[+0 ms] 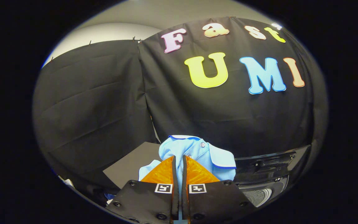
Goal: Put the clothes into the washing machine and then close the washing machine lid.
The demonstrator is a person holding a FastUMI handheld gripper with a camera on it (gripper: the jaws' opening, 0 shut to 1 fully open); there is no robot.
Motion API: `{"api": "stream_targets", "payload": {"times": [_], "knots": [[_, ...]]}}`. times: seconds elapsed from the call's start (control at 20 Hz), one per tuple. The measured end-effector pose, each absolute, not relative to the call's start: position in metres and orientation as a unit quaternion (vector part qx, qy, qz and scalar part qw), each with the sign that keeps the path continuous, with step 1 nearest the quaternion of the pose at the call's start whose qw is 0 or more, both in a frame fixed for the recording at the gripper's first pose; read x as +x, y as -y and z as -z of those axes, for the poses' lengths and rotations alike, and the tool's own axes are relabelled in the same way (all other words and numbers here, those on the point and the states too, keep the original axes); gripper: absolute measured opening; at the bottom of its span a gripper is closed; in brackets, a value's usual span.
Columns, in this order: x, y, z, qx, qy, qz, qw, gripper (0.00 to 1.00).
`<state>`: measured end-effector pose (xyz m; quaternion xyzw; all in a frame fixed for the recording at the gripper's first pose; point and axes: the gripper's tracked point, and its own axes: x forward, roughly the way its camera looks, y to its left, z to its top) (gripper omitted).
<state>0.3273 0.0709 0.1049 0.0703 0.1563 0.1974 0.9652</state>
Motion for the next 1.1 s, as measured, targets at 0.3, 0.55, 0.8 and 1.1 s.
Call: {"api": "stream_targets", "payload": {"times": [0.3, 0.55, 0.8, 1.1], "knots": [[0.323, -0.014, -0.098, 0.076, -0.153, -0.152, 0.973, 0.05], [0.320, 0.031, -0.081, 0.071, -0.156, -0.111, 0.979, 0.05], [0.315, 0.073, -0.052, 0.061, -0.175, -0.067, 0.980, 0.05], [0.312, 0.114, -0.024, 0.049, -0.193, -0.026, 0.980, 0.05]]}}
